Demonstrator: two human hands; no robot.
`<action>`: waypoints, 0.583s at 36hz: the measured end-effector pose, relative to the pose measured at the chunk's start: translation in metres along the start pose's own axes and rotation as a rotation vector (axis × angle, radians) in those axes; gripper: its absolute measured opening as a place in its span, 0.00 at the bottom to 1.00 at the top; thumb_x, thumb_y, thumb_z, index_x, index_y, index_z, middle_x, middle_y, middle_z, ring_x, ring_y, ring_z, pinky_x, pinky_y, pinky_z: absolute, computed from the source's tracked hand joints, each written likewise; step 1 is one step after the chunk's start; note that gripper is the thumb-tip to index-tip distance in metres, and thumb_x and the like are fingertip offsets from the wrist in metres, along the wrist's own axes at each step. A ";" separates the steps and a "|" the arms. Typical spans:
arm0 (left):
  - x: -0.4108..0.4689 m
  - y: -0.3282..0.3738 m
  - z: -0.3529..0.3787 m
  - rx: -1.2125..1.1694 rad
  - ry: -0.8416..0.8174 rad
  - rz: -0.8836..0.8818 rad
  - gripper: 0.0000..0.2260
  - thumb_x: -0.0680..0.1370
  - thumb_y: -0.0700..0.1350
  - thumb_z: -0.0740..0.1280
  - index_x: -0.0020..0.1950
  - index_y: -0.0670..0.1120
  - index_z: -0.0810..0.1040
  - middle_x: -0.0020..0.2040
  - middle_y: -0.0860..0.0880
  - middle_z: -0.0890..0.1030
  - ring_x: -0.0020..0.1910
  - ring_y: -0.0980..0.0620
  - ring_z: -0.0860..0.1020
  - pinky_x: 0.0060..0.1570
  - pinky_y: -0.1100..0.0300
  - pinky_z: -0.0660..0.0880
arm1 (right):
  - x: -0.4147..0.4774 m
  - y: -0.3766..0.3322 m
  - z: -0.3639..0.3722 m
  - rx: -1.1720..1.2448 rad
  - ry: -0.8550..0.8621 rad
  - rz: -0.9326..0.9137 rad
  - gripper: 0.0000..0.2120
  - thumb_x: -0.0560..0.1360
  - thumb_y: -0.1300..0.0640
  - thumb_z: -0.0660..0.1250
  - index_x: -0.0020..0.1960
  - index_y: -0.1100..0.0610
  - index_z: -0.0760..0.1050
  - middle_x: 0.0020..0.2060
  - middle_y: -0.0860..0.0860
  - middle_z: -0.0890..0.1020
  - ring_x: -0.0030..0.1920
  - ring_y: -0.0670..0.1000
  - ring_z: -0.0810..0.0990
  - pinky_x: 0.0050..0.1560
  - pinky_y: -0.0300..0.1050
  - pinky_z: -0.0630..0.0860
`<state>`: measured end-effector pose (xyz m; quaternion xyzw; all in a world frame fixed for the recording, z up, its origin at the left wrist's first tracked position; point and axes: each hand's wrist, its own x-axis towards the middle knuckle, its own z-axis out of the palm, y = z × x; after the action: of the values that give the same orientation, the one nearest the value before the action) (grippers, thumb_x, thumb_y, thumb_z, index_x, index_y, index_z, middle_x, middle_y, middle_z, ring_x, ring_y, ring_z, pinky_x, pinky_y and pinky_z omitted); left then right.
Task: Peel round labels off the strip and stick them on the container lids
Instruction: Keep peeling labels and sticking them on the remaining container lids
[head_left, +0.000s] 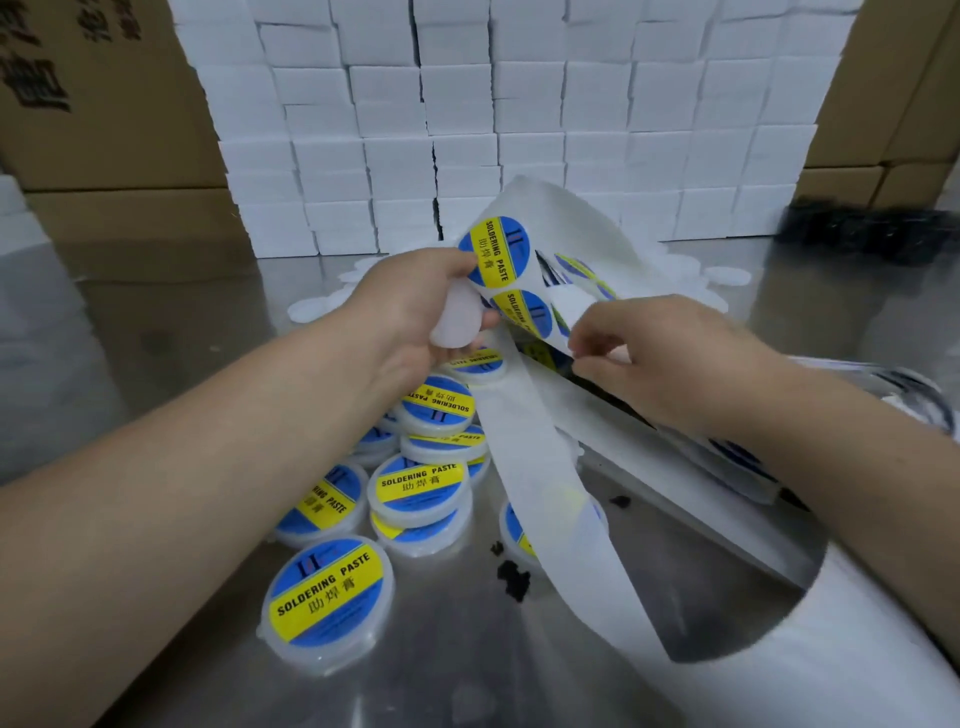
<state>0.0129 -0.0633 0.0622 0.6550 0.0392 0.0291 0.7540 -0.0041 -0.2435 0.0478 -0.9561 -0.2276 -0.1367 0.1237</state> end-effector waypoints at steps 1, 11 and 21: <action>0.000 0.000 -0.001 0.002 0.001 0.000 0.08 0.78 0.43 0.62 0.39 0.48 0.76 0.26 0.52 0.80 0.25 0.53 0.80 0.33 0.60 0.72 | 0.001 0.004 0.000 -0.069 -0.033 -0.002 0.07 0.76 0.52 0.60 0.51 0.47 0.75 0.51 0.45 0.79 0.53 0.51 0.74 0.51 0.44 0.70; -0.001 -0.007 0.003 0.066 0.001 -0.025 0.03 0.77 0.44 0.65 0.43 0.47 0.76 0.42 0.48 0.78 0.34 0.50 0.80 0.26 0.64 0.74 | 0.016 0.030 0.003 -0.288 0.000 0.442 0.14 0.74 0.62 0.59 0.57 0.52 0.75 0.55 0.55 0.77 0.55 0.58 0.74 0.47 0.44 0.67; -0.006 -0.007 0.002 0.053 -0.023 0.002 0.05 0.76 0.44 0.65 0.40 0.48 0.75 0.24 0.52 0.79 0.25 0.53 0.79 0.25 0.65 0.73 | 0.012 0.028 0.004 0.017 0.275 0.179 0.14 0.72 0.62 0.60 0.55 0.51 0.76 0.49 0.48 0.75 0.49 0.50 0.71 0.44 0.39 0.60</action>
<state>0.0068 -0.0672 0.0560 0.6752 0.0304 0.0212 0.7367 0.0196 -0.2619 0.0433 -0.9437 -0.1235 -0.2529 0.1737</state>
